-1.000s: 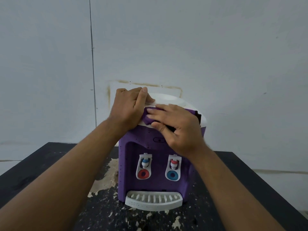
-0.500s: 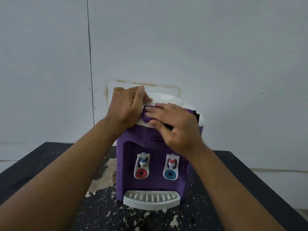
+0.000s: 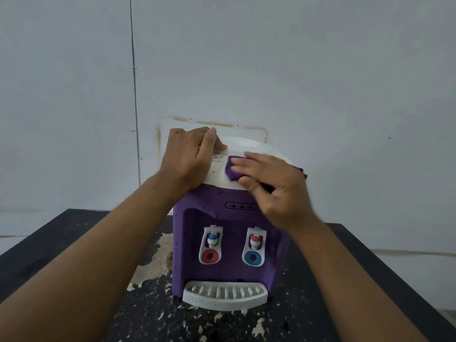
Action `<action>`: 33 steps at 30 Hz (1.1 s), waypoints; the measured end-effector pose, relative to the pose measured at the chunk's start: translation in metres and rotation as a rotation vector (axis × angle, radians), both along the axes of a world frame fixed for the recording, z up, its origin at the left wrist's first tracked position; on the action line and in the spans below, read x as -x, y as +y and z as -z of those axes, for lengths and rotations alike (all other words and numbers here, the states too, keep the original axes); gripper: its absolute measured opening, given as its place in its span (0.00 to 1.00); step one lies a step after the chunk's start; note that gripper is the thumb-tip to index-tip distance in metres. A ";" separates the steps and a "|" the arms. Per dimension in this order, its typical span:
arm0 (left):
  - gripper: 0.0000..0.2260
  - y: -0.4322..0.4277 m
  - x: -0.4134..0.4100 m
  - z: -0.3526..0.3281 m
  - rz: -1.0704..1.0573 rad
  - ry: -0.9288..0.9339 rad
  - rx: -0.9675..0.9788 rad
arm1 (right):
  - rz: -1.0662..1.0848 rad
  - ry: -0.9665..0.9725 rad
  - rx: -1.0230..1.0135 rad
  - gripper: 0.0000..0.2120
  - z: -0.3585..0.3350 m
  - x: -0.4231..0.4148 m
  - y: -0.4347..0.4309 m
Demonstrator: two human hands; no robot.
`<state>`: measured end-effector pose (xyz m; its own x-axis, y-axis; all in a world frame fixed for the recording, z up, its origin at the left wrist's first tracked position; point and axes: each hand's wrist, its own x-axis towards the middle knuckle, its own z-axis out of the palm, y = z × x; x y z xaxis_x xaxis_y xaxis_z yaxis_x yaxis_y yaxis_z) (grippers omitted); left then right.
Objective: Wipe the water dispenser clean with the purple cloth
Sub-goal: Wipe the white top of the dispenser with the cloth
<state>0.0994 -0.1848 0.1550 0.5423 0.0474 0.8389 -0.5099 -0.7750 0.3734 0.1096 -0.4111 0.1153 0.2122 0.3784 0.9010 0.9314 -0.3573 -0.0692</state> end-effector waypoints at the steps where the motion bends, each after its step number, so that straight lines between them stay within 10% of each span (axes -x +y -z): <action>1: 0.26 0.000 0.000 0.000 -0.003 0.001 -0.007 | -0.002 -0.069 0.055 0.12 0.004 0.001 0.003; 33: 0.25 -0.004 0.001 0.001 -0.078 0.005 -0.066 | 0.238 -0.292 -0.079 0.09 0.046 -0.003 -0.039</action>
<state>0.0981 -0.1891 0.1538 0.5431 0.0345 0.8389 -0.4451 -0.8354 0.3225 0.1131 -0.4505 0.0693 0.0158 0.2762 0.9610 0.8076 -0.5701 0.1506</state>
